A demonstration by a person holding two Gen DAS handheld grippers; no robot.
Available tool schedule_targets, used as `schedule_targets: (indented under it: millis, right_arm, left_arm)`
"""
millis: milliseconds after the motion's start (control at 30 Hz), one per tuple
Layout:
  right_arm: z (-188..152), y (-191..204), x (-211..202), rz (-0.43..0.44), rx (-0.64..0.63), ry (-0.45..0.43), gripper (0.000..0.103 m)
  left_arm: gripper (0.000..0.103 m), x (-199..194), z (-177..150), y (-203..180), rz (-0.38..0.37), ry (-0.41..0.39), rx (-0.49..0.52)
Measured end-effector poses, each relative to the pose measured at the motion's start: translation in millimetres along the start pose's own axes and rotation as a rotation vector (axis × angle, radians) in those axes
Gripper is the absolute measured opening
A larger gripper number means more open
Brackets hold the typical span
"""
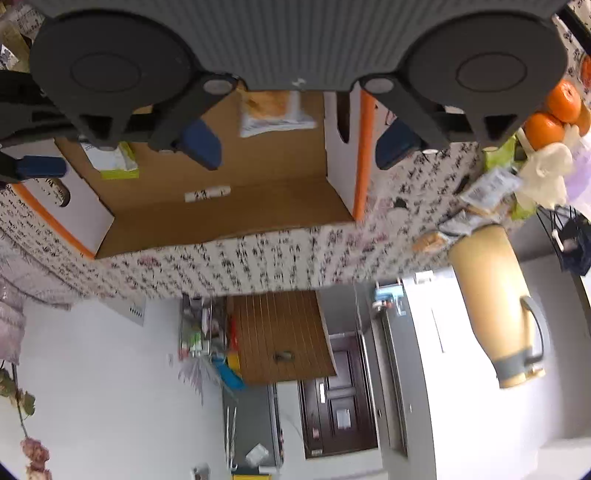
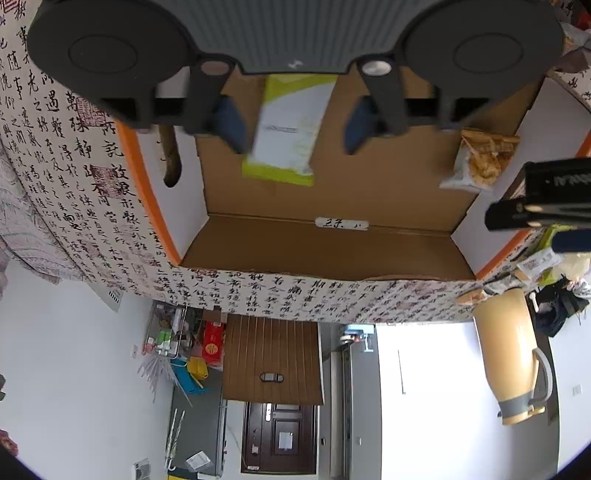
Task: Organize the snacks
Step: 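Carry both packets over the cardboard box and open both grippers to drop them, then return both tools to the pile and grasp the white printed packet with the right gripper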
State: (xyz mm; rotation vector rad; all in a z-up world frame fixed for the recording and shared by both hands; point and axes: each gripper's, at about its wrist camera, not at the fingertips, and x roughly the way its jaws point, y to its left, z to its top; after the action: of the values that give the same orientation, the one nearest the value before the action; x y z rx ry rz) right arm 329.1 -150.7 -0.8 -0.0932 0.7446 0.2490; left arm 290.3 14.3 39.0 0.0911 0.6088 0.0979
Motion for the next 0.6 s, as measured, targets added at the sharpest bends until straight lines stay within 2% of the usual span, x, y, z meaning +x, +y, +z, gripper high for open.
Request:
schedule_targets:
  millis: [167, 600]
  right_arm:
    - [-3.3, -7.0, -12.2, -0.001, 0.028, -0.029, 0.102]
    - [-19.2, -6.3, -70.4, 0.016, 0.028, -0.137, 0.103]
  left_arm:
    - [0.103, -12.5, -0.8, 2.1, -0.018, -0.024, -0.011]
    - [0.103, -63.3, -13.4, 7.8, -0.043, -0.102, -0.033]
